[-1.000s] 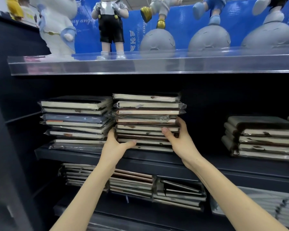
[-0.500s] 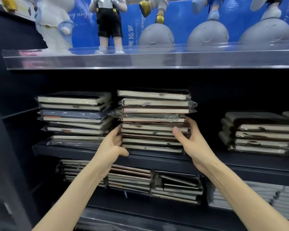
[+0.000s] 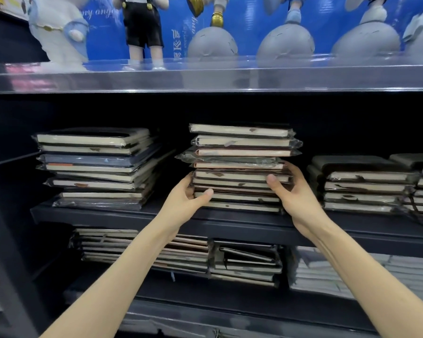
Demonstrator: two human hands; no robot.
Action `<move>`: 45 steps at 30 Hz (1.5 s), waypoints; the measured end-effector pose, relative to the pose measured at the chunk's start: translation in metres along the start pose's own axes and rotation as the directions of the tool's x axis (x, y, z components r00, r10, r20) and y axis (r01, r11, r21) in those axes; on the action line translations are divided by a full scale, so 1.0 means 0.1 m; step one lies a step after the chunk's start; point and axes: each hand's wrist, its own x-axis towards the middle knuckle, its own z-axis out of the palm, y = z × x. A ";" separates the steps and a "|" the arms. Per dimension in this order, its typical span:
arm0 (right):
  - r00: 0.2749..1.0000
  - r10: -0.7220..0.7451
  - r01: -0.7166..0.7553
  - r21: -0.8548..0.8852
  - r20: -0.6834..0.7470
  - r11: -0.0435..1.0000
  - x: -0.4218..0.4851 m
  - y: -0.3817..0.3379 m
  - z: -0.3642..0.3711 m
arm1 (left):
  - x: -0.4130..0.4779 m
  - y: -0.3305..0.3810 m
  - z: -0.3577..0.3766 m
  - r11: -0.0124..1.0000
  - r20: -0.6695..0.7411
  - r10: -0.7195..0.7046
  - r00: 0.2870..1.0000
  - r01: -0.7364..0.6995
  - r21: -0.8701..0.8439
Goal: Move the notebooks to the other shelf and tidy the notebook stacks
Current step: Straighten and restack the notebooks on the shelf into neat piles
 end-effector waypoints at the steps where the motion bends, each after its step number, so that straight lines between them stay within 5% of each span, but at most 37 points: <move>1: 1.000 0.007 -0.007 -0.008 -0.006 1.000 0.02 0.01 -0.01 | 0.02 0.00 0.03 1.000 -0.008 0.013 1.000 -0.013 -0.009; 8: 0.999 0.018 -0.020 -0.044 -0.046 0.999 0.08 0.04 -0.12 | 0.15 -0.03 0.10 0.990 0.026 0.013 1.000 -0.017 0.140; 14: 0.992 0.125 -0.121 0.124 -0.023 0.985 0.02 0.03 -0.25 | 0.26 -0.04 -0.04 0.862 -0.321 0.129 0.938 0.054 0.503; 18: 0.982 0.185 -0.189 0.095 0.049 0.977 0.03 0.02 -0.25 | 0.26 -0.02 0.19 0.969 -0.202 0.026 0.979 0.025 0.246; 23: 0.980 0.176 -0.180 0.038 0.089 0.983 -0.04 0.03 -0.24 | 0.22 -0.05 0.35 0.961 -0.386 0.150 0.910 -0.042 0.275; 30: 0.995 0.100 -0.100 -0.006 -0.002 0.995 -0.15 0.05 -0.24 | 0.23 -0.09 0.32 0.954 -0.423 0.211 0.881 -0.092 0.285; 36: 0.996 0.068 -0.060 -0.120 0.062 0.991 -0.13 0.11 -0.32 | 0.28 -0.15 0.22 0.971 -0.352 0.150 0.924 -0.070 0.231; 41: 0.986 0.070 -0.025 -0.281 0.153 0.959 -0.09 0.09 -0.39 | 0.28 -0.20 -0.07 0.970 0.005 0.032 0.999 -0.033 0.241; 45: 0.989 0.048 0.016 -0.420 0.141 0.907 -0.05 0.09 -0.35 | 0.22 -0.16 0.00 0.933 -0.036 0.082 0.996 -0.064 0.353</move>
